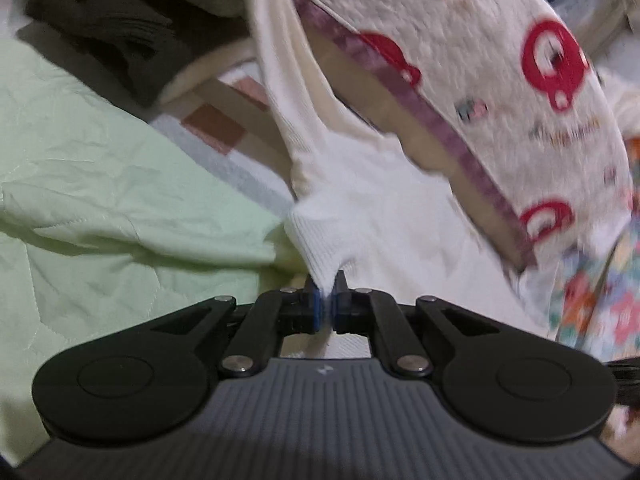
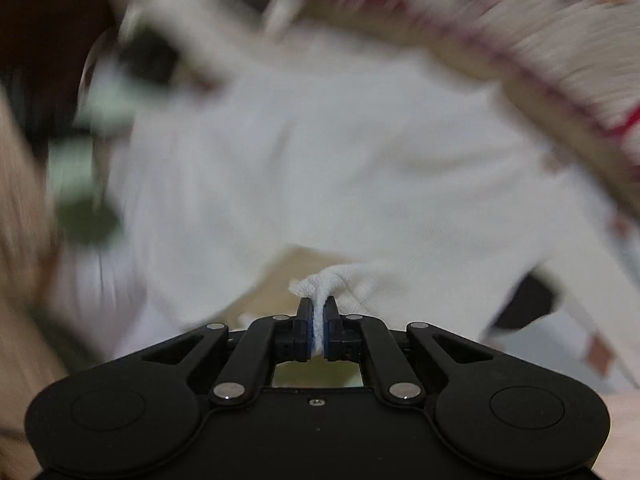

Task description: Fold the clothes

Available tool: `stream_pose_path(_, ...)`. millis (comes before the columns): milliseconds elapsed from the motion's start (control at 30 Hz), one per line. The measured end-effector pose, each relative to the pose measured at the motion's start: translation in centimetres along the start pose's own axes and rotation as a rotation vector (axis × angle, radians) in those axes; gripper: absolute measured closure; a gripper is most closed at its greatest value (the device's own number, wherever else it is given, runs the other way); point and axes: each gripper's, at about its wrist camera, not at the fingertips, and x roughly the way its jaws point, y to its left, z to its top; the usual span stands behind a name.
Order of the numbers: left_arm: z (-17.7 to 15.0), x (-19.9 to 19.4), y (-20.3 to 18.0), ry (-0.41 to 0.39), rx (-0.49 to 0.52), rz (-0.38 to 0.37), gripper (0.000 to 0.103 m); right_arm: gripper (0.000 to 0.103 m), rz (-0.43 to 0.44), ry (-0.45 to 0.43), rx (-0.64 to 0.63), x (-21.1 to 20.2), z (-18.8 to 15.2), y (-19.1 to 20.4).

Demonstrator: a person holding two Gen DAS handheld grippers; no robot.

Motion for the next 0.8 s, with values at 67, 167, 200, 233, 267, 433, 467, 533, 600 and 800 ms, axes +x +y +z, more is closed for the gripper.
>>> stream_pose_path(67,0.6,1.5,-0.4,-0.016,0.01,-0.002,0.098,0.097,-0.08,-0.067,0.028,-1.6,1.1,-1.8)
stream_pose_path(167,2.2,4.2,-0.5,-0.045,-0.033,0.02,0.097,0.097,-0.199,-0.118,0.048,-2.2,2.2,-4.2)
stream_pose_path(200,2.7,5.0,-0.5,-0.049,-0.052,0.034,0.097,0.097,-0.218,-0.104,0.057,-1.3,2.3,-4.8)
stream_pose_path(233,3.2,5.6,-0.4,-0.046,-0.07,0.053,0.096,0.097,-0.236,-0.091,0.066,-0.4,2.5,-5.5)
stream_pose_path(267,3.8,6.1,-0.3,-0.043,-0.088,0.071,0.095,0.097,-0.235,-0.071,0.089,0.6,2.5,-6.3)
stream_pose_path(433,3.3,4.5,-1.3,-0.044,0.03,0.048,0.059,0.096,-0.172,0.029,0.249,5.2,1.7,-9.5)
stream_pose_path(467,2.8,3.9,-1.4,-0.039,0.046,0.031,0.056,0.096,-0.17,0.041,0.264,5.8,1.5,-9.7)
stream_pose_path(533,1.8,2.5,-1.1,-0.022,0.068,0.008,0.053,0.095,-0.166,0.061,0.29,6.8,1.0,-9.6)
stream_pose_path(600,0.6,1.2,-0.9,-0.004,0.106,-0.011,0.052,0.094,-0.15,0.079,0.309,7.5,0.8,-9.8)
stream_pose_path(800,-2.9,0.4,-2.0,0.029,0.235,-0.06,0.035,0.081,-0.102,0.127,0.343,9.1,0.6,-10.6)
